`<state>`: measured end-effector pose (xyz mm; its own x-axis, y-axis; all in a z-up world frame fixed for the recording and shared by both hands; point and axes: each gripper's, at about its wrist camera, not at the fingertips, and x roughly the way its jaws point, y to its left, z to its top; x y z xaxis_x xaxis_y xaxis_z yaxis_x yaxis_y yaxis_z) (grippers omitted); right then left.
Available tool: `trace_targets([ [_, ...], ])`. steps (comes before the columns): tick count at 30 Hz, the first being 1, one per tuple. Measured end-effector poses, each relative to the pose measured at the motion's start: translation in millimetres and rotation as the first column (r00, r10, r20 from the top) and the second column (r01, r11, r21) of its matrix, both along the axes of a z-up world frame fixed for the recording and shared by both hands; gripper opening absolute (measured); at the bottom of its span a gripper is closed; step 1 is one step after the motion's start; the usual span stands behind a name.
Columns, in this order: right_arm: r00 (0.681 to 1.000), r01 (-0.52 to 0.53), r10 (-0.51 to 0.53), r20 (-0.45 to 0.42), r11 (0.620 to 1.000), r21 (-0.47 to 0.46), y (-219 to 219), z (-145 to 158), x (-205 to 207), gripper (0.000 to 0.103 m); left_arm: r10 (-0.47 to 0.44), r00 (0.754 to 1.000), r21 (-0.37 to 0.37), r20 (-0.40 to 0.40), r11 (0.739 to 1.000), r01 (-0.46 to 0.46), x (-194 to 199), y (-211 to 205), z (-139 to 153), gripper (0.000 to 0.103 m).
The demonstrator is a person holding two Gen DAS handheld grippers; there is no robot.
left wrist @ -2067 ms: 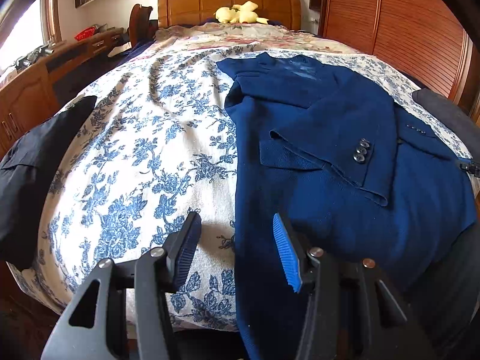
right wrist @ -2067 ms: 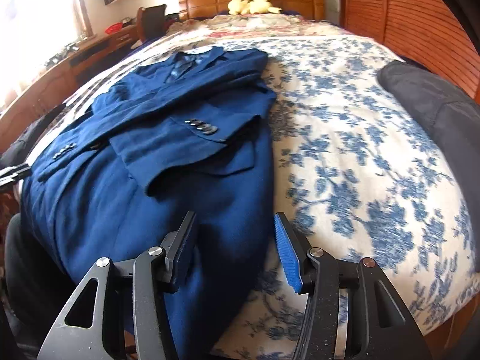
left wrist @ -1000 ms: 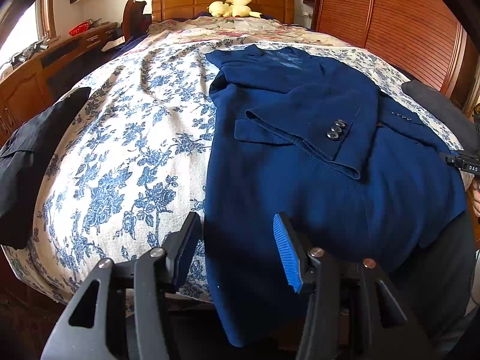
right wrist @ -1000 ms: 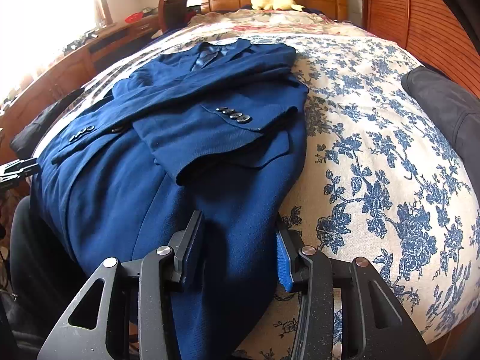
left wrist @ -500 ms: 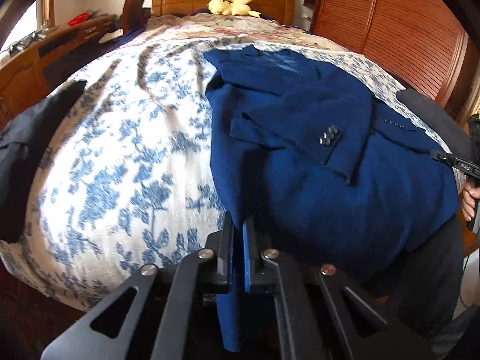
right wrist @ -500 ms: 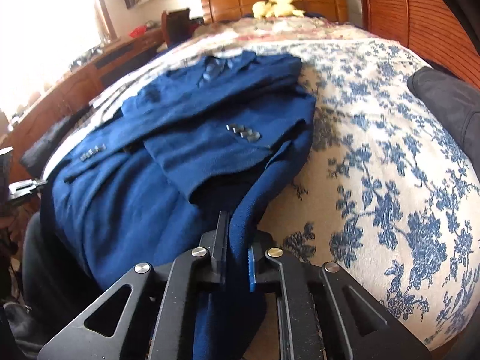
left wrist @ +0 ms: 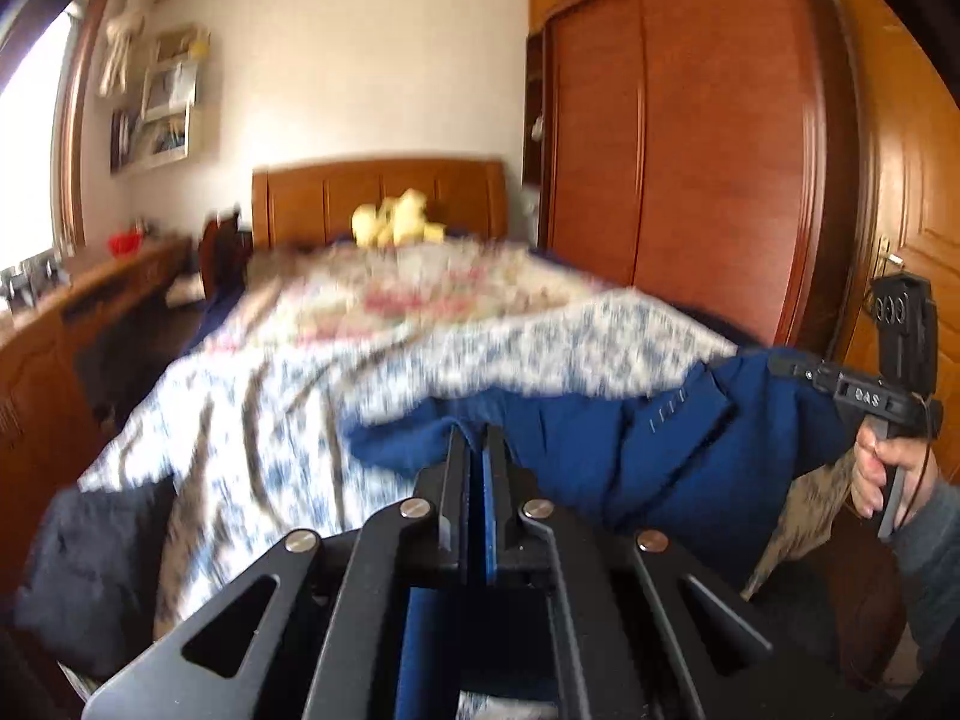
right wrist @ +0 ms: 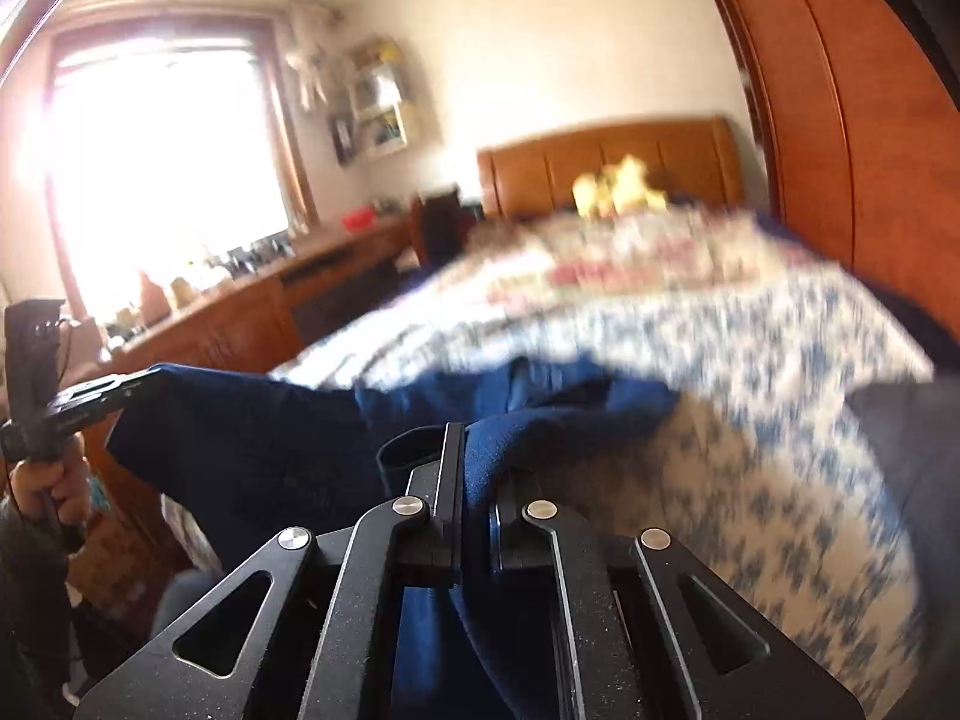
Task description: Fold large clothes
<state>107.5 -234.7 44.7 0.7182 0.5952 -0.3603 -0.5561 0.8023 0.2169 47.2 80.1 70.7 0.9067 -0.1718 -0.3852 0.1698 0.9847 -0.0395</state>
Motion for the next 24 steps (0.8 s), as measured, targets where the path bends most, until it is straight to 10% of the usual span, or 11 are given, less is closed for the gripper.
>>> trace_targets([
  [9,0.991,0.029,-0.027,0.134,0.999,-0.018,-39.0,67.5,-63.3,0.003,0.012,0.996,0.011,0.09,1.0,-0.013,-37.5,15.0,51.8,0.001],
  [24,0.983,0.163,-0.18,-0.034,0.942,-0.293,-17.5,-59.3,105.0,0.003,0.135,0.983,0.02,-0.122,0.991,-0.133,125.3,48.7,-62.8,0.001],
])
